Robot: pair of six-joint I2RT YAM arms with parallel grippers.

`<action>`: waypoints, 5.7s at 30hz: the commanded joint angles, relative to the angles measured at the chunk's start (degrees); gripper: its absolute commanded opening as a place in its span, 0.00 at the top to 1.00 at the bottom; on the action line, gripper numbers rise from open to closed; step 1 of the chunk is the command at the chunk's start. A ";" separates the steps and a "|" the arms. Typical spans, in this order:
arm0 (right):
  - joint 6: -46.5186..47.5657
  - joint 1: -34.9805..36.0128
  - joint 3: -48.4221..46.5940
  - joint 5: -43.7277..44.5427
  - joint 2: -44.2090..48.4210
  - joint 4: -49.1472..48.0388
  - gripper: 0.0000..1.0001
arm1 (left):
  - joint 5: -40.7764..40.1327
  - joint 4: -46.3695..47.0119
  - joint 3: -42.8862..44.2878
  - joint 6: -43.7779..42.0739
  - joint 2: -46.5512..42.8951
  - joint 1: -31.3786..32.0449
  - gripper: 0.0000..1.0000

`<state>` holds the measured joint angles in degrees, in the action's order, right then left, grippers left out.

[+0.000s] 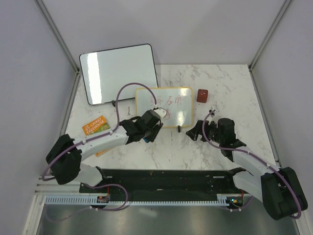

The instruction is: Erase the whiteboard

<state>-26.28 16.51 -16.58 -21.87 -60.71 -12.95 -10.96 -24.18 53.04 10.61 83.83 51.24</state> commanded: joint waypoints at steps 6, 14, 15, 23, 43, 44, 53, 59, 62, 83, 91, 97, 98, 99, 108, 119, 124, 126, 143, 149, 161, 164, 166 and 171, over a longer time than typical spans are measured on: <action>-0.35 -2.45 -8.19 0.87 -5.90 -8.40 0.02 | -11.00 0.89 1.45 0.73 -13.25 0.17 0.98; 1.06 -9.48 -18.66 -5.72 -17.86 -11.47 0.02 | -15.85 0.54 0.58 -0.50 -17.56 0.17 0.98; 0.45 -10.00 -20.49 -7.12 -19.43 -12.44 0.02 | -16.11 0.89 0.40 -0.77 -17.56 0.17 0.98; -5.80 -10.89 -32.01 -13.81 -29.46 -20.45 0.02 | -18.66 1.95 0.93 -1.65 -10.55 0.17 0.98; -22.50 -16.34 -38.97 -24.89 -49.68 -47.52 0.09 | -26.39 0.54 6.20 -0.95 -9.92 0.08 0.98; -22.32 -16.34 -38.79 -25.15 -49.16 -47.61 0.09 | -26.83 0.63 6.72 -0.94 -9.48 0.08 0.98; -21.44 -16.25 -37.83 -25.68 -47.75 -46.64 0.09 | -28.59 1.07 14.45 -0.16 -1.58 -1.40 0.98; -21.62 -15.64 -36.77 -25.94 -48.89 -46.90 0.10 | -19.91 2.91 18.94 4.15 1.42 -7.38 0.98; -21.35 -15.20 -36.86 -25.94 -48.98 -46.55 0.12 | -16.65 4.40 19.74 4.59 3.61 -8.88 0.98; -22.67 -13.35 -37.21 -28.14 -53.11 -48.57 0.48 | -17.34 16.18 18.60 2.57 9.68 -9.76 0.98; -25.83 -13.35 -37.47 -29.28 -55.48 -53.66 0.65 | -21.28 17.59 18.95 1.08 11.26 -10.11 0.98; -28.47 -13.35 -37.30 -30.78 -56.27 -58.15 0.83 | -22.52 20.14 18.42 0.37 12.32 -10.29 0.98; -28.30 -13.35 -37.39 -31.04 -56.10 -58.15 0.85 | -22.79 20.23 18.25 0.81 12.32 -10.29 0.98; -28.30 -13.35 -37.21 -31.39 -56.01 -58.24 0.86 | -23.05 20.75 17.90 0.90 12.32 -10.29 0.98; -26.89 -13.44 -35.63 -33.59 -56.97 -63.07 1.00 | -24.99 23.39 16.22 0.37 11.79 -11.07 0.98; -23.99 -13.52 -32.82 -33.50 -55.93 -65.89 1.00 | -20.78 30.48 12.99 1.78 13.81 -13.01 0.98; -21.88 -13.61 -32.29 -32.89 -54.69 -63.69 1.00 | -18.66 37.36 9.37 1.26 14.69 -13.19 0.98; -21.88 -13.52 -32.20 -32.80 -54.43 -63.69 1.00 | -18.66 39.11 9.02 0.73 15.13 -13.27 0.98; -20.65 -13.52 -31.32 -32.45 -52.85 -62.72 1.00 | -1.61 42.21 12.70 1.61 20.84 -7.49 0.98; -20.48 -13.53 -31.23 -32.19 -52.76 -62.55 1.00 | -4.68 33.18 24.38 -1.90 28.04 -0.20 0.98; -20.04 -13.52 -30.97 -31.92 -52.14 -62.37 1.00 | -21.72 29.37 25.37 0.72 30.26 -0.88 0.98; -20.04 -13.52 -30.79 -31.83 -52.06 -62.37 1.00 | -21.56 29.28 21.86 3.88 27.27 -4.30 0.98; -20.04 -13.52 -30.71 -31.75 -51.97 -62.46 1.00 | -21.21 29.46 19.04 6.08 24.98 -6.84 0.98; -19.95 -13.52 -30.71 -31.57 -52.06 -62.55 1.00 | -22.70 29.46 14.48 7.84 21.29 -10.98 0.98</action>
<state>-50.70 2.79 -47.86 -52.03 -115.22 -72.40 -26.37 9.78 71.90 15.27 106.89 46.00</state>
